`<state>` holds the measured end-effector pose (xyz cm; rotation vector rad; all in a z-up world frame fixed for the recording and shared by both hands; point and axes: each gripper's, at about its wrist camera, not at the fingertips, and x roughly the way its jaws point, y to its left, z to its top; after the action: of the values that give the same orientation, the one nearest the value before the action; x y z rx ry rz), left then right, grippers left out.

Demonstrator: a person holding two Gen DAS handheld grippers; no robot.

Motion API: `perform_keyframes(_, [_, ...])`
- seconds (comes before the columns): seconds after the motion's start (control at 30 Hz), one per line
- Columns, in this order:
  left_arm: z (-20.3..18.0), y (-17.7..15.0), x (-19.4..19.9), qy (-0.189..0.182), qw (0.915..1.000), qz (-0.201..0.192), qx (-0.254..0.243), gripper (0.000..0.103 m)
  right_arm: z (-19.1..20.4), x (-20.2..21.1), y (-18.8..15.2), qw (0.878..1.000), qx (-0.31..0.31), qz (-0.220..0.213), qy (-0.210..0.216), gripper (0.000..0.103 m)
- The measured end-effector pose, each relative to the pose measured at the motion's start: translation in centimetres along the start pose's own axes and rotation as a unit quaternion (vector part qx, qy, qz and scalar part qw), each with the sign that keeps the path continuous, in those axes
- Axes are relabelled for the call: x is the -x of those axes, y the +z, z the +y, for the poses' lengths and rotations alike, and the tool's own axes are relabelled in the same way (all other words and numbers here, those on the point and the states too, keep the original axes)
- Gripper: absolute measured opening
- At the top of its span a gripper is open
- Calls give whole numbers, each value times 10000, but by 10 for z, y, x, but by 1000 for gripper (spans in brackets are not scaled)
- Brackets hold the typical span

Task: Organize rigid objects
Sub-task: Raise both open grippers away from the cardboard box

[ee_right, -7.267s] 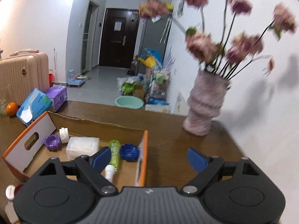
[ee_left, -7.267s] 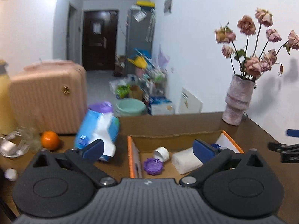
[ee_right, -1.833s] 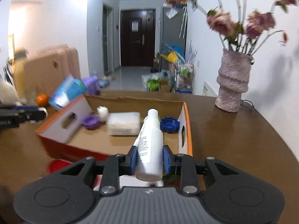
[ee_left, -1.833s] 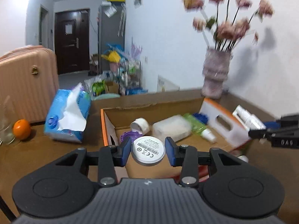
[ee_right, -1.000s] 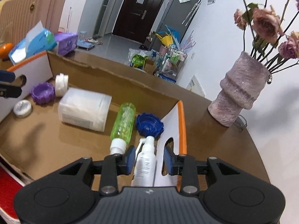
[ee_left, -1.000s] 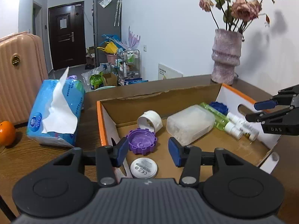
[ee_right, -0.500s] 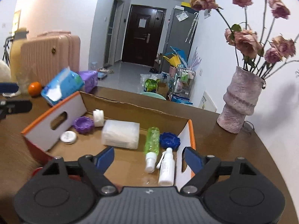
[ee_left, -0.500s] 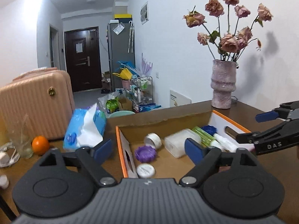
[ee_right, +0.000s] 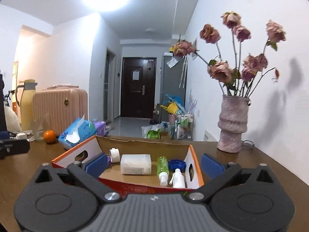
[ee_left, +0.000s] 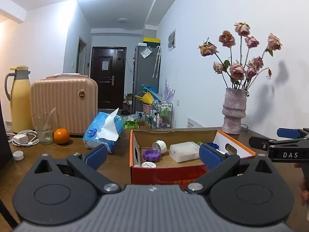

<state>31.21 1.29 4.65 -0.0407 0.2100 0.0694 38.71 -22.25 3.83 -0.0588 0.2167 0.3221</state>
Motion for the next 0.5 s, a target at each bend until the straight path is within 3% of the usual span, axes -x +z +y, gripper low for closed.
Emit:
perform_keyframes(0.3, [-2, -7, 35, 58, 10000, 16, 45, 103, 1, 43, -8, 9997, -143, 37, -193, 103])
perform_keyframes(0.5, [8, -40, 66, -151, 9978, 446, 464, 103, 16, 78, -45, 9982, -409, 332, -282, 103])
